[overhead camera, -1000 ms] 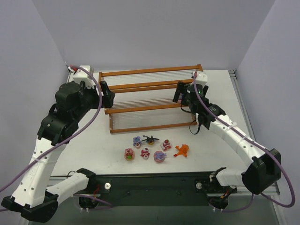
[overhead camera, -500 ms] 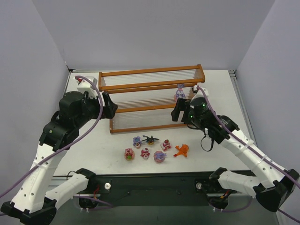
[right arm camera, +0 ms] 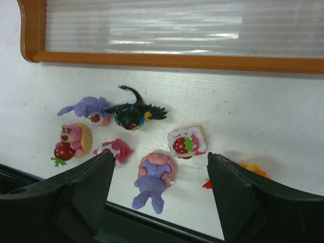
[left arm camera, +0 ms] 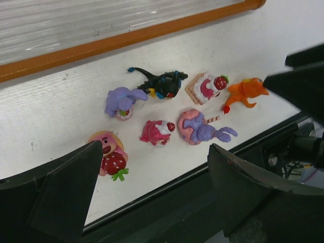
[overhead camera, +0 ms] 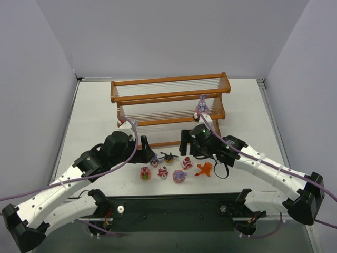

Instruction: Place and organize the plastic toys onto the shelf

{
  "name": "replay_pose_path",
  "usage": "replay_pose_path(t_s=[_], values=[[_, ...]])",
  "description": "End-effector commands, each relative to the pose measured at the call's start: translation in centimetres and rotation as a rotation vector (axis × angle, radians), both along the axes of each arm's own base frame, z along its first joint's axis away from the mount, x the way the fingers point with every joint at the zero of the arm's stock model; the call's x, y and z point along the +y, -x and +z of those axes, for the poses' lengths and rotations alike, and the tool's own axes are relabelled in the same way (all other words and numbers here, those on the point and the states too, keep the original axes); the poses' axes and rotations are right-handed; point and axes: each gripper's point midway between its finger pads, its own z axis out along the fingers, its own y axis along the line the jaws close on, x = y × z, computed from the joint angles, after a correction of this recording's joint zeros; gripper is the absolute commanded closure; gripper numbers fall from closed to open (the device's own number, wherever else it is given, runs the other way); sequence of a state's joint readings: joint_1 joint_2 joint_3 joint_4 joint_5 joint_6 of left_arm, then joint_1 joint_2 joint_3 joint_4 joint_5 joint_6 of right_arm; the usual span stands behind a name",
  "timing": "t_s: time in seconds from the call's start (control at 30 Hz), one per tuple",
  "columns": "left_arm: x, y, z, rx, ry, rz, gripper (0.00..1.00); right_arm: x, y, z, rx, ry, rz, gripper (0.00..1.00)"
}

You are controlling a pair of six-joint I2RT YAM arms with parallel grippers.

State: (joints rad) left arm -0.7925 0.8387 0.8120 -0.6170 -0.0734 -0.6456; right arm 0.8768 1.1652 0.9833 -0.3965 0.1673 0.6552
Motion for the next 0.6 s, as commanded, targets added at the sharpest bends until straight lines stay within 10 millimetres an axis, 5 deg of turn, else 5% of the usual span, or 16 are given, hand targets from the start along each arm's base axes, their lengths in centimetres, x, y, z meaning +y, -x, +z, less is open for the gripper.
replay_pose_path(t_s=[0.0, 0.17, 0.3, 0.43, 0.57], values=[[0.2, -2.1, 3.7, -0.101, 0.099, 0.125, 0.05, -1.4, 3.7, -2.3, 0.105, 0.038, -0.034, 0.25], [0.9, -2.2, 5.3, -0.158, 0.137, 0.157, 0.05, -1.1, 7.0, -4.2, 0.164, -0.021, -0.104, 0.21], [1.1, -2.1, 6.9, -0.215, 0.146, 0.125, 0.05, 1.6, 8.8, -3.7, 0.004, -0.005, -0.021, 0.13], [0.8, -1.9, 7.7, -0.252, 0.139, 0.074, 0.05, 3.2, 9.6, -4.1, -0.129, 0.012, -0.038, 0.06], [1.2, -1.6, 7.9, -0.266, 0.117, 0.057, 0.05, 3.7, 9.7, -6.4, -0.16, 0.048, -0.103, 0.06]])
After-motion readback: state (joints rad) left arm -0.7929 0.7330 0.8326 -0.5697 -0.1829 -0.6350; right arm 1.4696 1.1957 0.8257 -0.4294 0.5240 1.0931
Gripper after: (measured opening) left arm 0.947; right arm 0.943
